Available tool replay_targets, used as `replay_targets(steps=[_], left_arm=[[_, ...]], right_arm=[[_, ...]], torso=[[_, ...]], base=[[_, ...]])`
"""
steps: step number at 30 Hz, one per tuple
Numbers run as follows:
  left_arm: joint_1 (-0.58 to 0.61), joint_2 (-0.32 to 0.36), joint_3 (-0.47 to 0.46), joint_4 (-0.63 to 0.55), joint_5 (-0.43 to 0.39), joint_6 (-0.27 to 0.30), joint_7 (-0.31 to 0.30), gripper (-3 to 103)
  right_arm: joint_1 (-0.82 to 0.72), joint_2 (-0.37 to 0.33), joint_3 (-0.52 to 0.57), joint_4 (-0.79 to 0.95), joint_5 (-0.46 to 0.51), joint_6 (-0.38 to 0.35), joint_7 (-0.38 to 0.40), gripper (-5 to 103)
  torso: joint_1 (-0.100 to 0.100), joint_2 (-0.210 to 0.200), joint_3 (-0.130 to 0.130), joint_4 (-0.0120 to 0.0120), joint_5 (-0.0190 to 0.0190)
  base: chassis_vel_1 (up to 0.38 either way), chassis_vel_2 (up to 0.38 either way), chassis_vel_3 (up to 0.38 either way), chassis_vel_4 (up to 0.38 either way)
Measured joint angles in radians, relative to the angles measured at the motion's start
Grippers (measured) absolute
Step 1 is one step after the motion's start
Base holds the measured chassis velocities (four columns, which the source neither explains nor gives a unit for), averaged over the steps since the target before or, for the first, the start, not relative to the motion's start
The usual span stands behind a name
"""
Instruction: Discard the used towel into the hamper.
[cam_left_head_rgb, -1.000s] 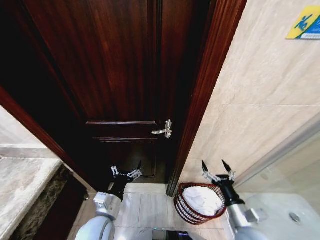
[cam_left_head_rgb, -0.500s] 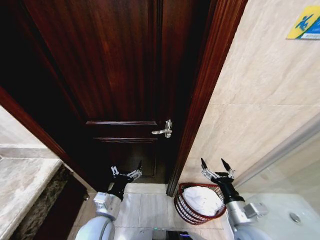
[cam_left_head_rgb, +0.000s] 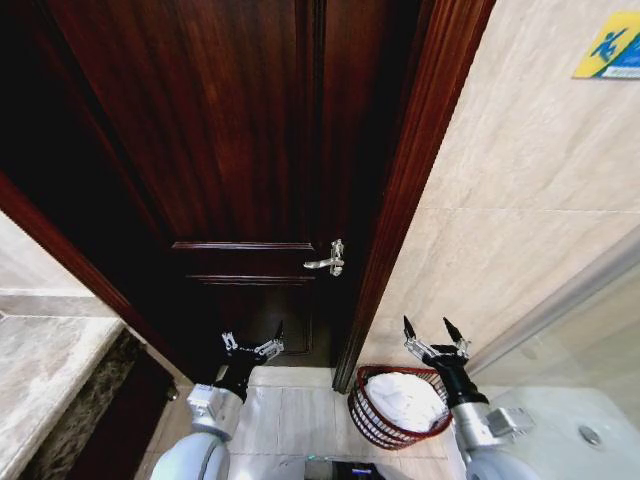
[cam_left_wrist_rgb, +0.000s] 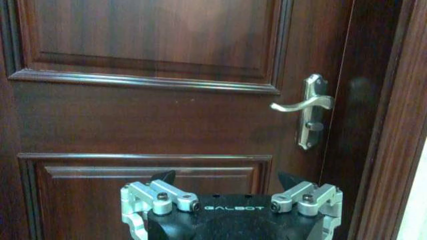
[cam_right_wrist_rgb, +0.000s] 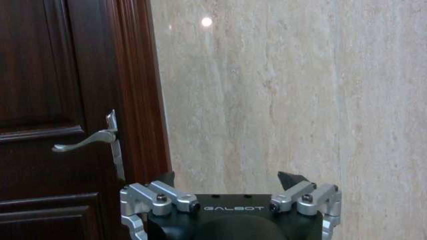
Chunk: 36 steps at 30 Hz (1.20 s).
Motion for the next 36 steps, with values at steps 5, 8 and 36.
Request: replay_targets(steps=[5,8,36], left_arm=[[0.000,0.000,0.000,0.000,0.000,0.000,0.000,100],[0.000,0.000,0.000,0.000,0.000,0.000,0.000,100],[0.000,0.000,0.000,0.000,0.000,0.000,0.000,100]], right_arm=[[0.000,0.000,0.000,0.000,0.000,0.000,0.000,100],[0.000,-0.001,0.001,0.000,0.000,0.001,0.001,100],[0.000,-0.001,0.001,-0.001,0.001,0.001,0.001,100]], torso=[[0.000,0.000,0.000,0.0000,0.0000],[0.000,0.000,0.000,0.0000,0.0000],[0.000,0.000,0.000,-0.0001,0.0000]], base=[[0.000,0.000,0.000,0.000],[0.000,0.000,0.000,0.000],[0.053,-0.057,-0.056,0.057]])
